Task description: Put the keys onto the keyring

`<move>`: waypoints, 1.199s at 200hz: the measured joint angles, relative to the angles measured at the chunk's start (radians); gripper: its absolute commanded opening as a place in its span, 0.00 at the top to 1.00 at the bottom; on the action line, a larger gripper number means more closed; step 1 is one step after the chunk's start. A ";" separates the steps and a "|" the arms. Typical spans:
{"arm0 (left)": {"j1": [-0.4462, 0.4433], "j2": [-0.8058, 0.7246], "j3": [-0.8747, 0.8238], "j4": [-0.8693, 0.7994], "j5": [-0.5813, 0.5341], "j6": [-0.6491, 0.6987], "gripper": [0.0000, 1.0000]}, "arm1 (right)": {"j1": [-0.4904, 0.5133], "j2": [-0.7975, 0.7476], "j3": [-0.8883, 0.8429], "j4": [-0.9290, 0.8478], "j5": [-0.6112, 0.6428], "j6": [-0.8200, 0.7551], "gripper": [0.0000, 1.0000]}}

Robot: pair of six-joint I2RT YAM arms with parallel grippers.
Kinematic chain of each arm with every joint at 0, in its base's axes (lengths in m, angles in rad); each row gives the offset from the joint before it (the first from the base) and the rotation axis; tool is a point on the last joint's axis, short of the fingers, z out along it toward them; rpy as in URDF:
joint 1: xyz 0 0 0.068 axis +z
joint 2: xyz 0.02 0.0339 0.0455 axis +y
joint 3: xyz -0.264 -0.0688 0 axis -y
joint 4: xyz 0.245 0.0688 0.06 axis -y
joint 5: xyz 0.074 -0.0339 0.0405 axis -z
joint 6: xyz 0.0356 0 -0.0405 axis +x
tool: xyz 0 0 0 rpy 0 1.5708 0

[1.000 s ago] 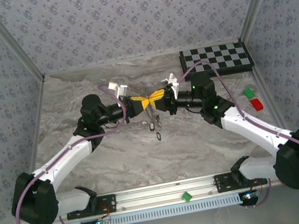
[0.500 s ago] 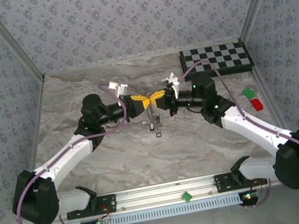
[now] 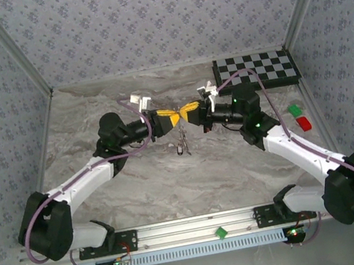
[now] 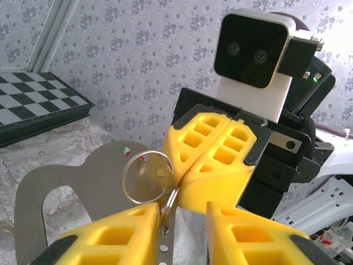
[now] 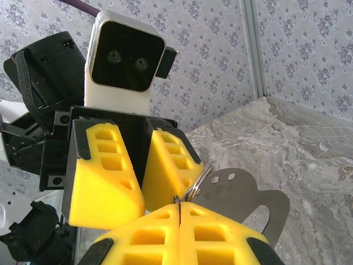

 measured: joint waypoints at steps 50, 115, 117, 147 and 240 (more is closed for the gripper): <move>0.000 0.000 -0.002 0.033 0.000 -0.022 0.88 | 0.000 0.000 0.000 0.004 -0.004 0.000 1.00; -0.003 0.000 -0.010 0.047 -0.003 -0.041 1.00 | 0.000 0.000 0.000 0.005 -0.007 0.000 1.00; -0.003 0.000 -0.010 0.047 -0.004 -0.035 1.00 | 0.000 0.000 0.000 0.004 -0.007 0.000 1.00; -0.003 0.000 -0.013 0.052 -0.008 -0.040 1.00 | 0.000 0.000 0.000 0.004 -0.008 -0.001 1.00; -0.012 -0.014 -0.013 -0.106 -0.034 0.083 1.00 | -0.015 -0.042 -0.023 -0.034 0.063 -0.012 0.79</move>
